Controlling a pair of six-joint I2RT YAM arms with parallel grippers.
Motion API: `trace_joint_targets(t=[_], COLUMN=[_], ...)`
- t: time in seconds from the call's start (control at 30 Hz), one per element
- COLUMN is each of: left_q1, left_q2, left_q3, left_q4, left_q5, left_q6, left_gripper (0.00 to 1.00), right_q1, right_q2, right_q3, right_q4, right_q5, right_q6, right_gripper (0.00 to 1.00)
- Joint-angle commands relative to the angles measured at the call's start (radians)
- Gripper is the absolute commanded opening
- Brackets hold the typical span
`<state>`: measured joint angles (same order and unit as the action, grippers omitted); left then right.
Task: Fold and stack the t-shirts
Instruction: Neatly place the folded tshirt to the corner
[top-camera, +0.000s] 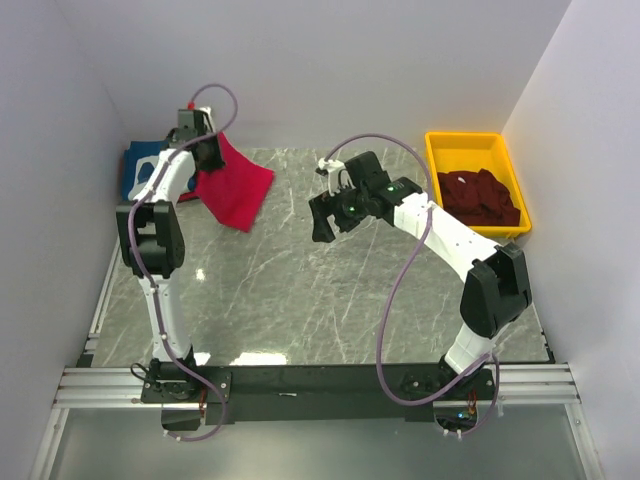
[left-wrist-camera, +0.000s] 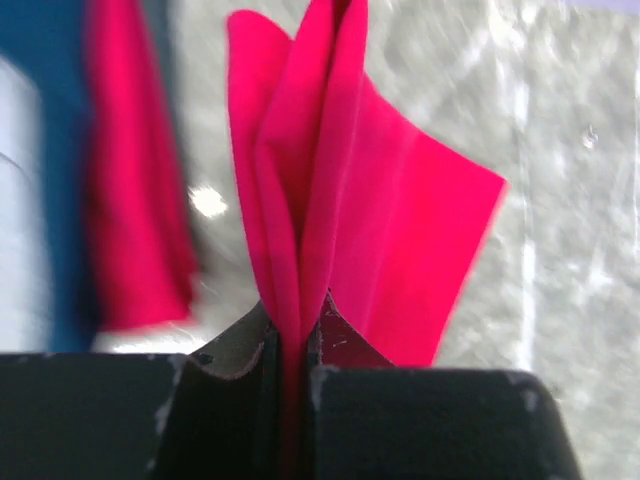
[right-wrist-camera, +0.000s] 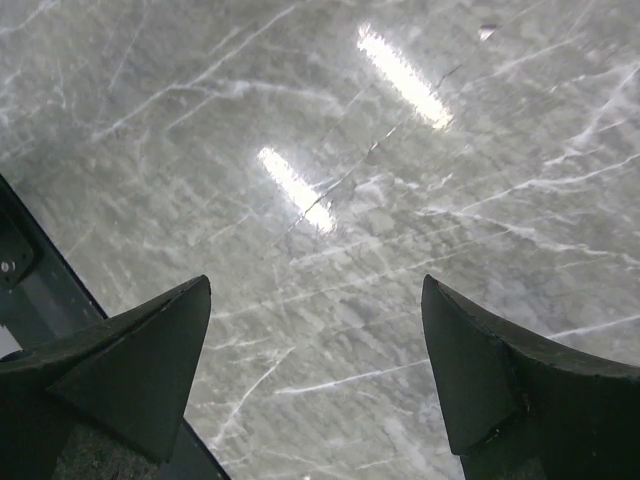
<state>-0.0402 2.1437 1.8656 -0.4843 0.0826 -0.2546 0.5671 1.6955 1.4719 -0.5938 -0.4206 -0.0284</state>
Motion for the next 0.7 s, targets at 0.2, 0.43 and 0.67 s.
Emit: trace_joint_targets(t=[0.2,0.43,0.67], left_q1=[0.019,0.022,0.023], left_q2=[0.108,0.070,0.012], left_q3=[0.391,0.408,0.443], left_q4=[-0.096,-0.062,-0.073], left_q5=[-0.033,-0.063,-0.014], left_q6=[0.242,0.293,0.269], left_gripper=[0.00,0.00,0.00], right_q1=[0.004,0.004,0.004], right_q2=[-0.020,-0.023,-0.017], right_q3=[0.001,-0.012,-0.009], right_q4=[-0.009,-0.004,-0.006], right_q5=[-0.006,-0.004,-0.001], right_q6=[-0.024,-0.024,-0.019], right_gripper=[0.93,0.94,0.95])
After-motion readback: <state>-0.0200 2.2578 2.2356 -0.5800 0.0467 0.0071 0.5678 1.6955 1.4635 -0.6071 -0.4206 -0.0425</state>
